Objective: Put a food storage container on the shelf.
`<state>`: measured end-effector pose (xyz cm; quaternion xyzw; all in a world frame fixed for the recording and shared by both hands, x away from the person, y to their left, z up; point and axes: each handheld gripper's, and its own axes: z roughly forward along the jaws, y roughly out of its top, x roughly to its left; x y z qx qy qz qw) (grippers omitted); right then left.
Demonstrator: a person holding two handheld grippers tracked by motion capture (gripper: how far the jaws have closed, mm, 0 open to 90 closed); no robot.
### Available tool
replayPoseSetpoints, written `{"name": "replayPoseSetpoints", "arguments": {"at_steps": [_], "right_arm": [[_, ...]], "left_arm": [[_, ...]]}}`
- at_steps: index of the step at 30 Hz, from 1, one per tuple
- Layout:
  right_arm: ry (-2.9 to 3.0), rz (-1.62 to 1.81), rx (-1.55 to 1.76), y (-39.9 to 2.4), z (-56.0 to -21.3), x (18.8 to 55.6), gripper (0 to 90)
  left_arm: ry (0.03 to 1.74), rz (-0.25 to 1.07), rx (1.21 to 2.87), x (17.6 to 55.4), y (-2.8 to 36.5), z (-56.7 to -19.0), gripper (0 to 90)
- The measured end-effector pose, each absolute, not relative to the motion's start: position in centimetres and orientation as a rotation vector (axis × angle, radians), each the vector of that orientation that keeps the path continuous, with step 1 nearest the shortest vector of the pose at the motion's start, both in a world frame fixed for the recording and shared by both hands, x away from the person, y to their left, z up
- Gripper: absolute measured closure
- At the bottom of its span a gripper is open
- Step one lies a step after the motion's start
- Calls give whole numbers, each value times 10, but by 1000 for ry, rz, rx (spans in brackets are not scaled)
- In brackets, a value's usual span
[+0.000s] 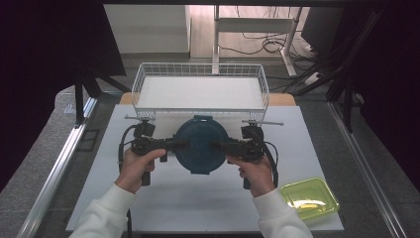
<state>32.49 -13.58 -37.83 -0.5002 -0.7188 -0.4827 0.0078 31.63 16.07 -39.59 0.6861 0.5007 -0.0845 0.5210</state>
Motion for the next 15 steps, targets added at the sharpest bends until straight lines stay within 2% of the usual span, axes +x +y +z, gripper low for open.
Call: {"name": "replayPoseSetpoints", "arguments": {"at_steps": [15], "right_arm": [[-2215,-1532,-1564,-134,-368,337,282]], "left_arm": [[1209,-179,1649,327,162,-378,390]]}}
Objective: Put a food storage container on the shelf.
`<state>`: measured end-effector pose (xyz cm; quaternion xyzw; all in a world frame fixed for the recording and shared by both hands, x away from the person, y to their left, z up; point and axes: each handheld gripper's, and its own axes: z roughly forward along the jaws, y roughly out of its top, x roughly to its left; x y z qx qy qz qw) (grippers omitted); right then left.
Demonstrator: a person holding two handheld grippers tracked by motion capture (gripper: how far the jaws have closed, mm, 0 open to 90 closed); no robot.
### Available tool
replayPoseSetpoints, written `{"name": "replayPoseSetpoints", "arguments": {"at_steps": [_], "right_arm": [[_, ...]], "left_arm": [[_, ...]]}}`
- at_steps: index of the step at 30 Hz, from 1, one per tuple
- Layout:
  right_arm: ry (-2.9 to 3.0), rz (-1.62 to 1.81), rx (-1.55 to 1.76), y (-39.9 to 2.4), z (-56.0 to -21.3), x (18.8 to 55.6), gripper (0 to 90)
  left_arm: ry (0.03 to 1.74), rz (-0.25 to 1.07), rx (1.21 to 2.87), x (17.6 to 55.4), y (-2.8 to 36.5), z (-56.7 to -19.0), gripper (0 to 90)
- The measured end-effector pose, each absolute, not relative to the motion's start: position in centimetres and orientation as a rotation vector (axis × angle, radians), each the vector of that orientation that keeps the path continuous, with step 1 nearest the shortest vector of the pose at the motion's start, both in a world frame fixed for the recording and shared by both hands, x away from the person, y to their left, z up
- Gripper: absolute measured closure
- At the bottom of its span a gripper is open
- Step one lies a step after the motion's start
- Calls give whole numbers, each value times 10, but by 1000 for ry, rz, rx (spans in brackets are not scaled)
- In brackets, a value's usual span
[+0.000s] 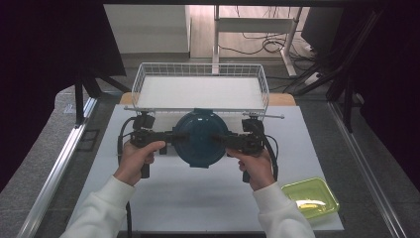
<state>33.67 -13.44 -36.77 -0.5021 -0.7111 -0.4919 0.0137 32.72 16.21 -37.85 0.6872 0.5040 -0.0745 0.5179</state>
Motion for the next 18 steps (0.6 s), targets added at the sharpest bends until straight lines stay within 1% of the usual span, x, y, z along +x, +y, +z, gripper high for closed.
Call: {"name": "replayPoseSetpoints", "arguments": {"at_steps": [18], "right_arm": [[-2212,-1552,-1556,-126,-351,348,281]], "left_arm": [[1207,-151,1641,337,170,-360,389]]}}
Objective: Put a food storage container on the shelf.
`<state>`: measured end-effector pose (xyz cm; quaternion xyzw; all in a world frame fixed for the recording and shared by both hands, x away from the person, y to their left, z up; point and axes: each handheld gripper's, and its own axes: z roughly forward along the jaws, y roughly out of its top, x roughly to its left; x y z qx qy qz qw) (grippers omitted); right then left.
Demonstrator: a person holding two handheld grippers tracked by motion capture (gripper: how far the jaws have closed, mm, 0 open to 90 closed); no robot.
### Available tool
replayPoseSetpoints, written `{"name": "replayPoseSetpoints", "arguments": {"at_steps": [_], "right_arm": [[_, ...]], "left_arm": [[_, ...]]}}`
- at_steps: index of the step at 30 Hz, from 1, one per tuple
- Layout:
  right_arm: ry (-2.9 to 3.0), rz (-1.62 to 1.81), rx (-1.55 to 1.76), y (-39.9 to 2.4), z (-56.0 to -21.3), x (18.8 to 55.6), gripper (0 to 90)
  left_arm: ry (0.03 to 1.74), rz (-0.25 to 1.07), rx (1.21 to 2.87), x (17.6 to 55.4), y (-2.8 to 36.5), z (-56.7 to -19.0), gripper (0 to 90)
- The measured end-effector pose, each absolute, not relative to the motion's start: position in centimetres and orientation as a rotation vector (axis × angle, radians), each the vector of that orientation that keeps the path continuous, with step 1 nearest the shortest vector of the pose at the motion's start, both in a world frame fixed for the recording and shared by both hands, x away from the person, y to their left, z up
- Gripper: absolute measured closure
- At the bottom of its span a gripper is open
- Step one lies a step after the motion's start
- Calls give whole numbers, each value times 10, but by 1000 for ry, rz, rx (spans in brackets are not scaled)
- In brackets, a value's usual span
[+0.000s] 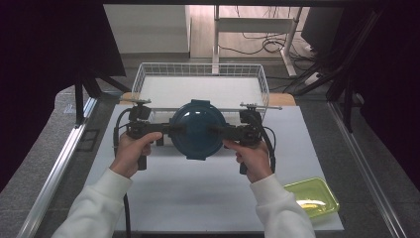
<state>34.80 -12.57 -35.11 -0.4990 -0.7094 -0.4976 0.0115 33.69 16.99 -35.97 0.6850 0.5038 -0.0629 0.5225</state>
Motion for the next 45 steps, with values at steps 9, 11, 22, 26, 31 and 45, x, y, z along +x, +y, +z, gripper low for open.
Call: {"name": "replayPoseSetpoints", "arguments": {"at_steps": [9,11,22,26,31,45], "right_arm": [[-2223,-1577,-1540,-126,-336,356,282],[-2229,-1576,-1531,-126,-332,358,282],[-2216,-1579,-1526,-129,-320,374,282],[-2216,-1584,-1522,-129,-313,381,282],[-2216,-1593,-1521,-128,-304,388,282],[-2219,-1586,-1513,-128,-290,408,285]], "left_arm": [[1196,-135,1638,344,170,-343,389],[1193,-129,1638,346,170,-340,389],[1197,-111,1639,361,167,-325,389],[1195,-106,1639,367,166,-318,388],[1191,-100,1636,373,167,-309,388],[1193,-97,1641,395,168,-294,388]]}}
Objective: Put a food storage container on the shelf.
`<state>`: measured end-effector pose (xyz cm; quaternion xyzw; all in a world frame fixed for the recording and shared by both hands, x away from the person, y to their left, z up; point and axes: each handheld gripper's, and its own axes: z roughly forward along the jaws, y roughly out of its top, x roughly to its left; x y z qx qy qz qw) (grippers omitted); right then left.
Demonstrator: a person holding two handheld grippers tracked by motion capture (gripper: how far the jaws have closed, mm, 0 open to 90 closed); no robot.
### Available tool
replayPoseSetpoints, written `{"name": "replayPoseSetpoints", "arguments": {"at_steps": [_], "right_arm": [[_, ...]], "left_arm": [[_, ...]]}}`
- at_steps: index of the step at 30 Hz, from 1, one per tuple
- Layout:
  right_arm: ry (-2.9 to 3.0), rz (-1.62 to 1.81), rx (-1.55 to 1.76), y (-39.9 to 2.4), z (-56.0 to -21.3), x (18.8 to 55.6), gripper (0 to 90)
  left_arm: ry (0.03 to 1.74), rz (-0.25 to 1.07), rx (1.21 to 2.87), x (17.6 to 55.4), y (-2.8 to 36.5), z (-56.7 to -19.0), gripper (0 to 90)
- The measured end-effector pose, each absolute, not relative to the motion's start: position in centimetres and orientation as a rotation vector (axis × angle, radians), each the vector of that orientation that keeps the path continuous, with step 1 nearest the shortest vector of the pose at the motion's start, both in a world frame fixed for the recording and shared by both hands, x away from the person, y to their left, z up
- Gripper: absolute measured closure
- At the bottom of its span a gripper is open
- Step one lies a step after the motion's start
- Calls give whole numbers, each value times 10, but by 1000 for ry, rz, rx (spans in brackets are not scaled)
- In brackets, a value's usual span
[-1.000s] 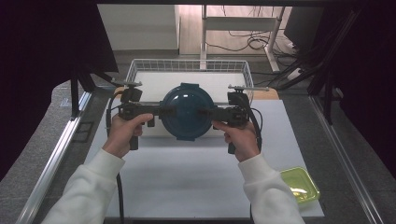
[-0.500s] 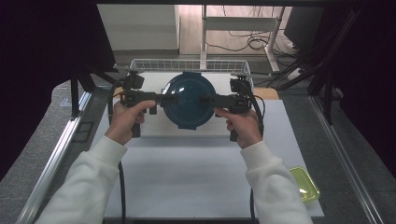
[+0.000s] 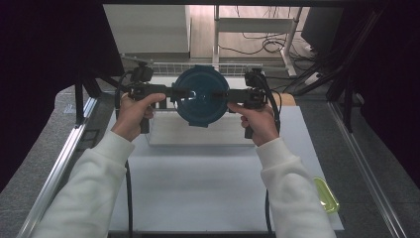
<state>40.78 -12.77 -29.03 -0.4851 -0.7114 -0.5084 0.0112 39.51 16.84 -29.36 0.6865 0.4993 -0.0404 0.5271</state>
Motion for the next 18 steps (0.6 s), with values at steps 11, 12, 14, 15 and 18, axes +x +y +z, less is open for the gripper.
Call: {"name": "replayPoseSetpoints", "arguments": {"at_steps": [11,12,14,15,18], "right_arm": [[-2208,-1580,-1520,-125,-283,426,284],[-2210,-1578,-1523,-124,-281,427,284],[-2214,-1583,-1523,-124,-278,430,285],[-2221,-1585,-1521,-123,-277,431,284],[-2233,-1587,-1522,-122,-273,435,284]], "left_arm": [[1196,-101,1634,413,171,-286,387],[1195,-103,1632,415,171,-285,387],[1190,-105,1630,418,172,-283,387],[1192,-109,1628,419,173,-283,387],[1190,-115,1623,424,175,-281,387]]}}
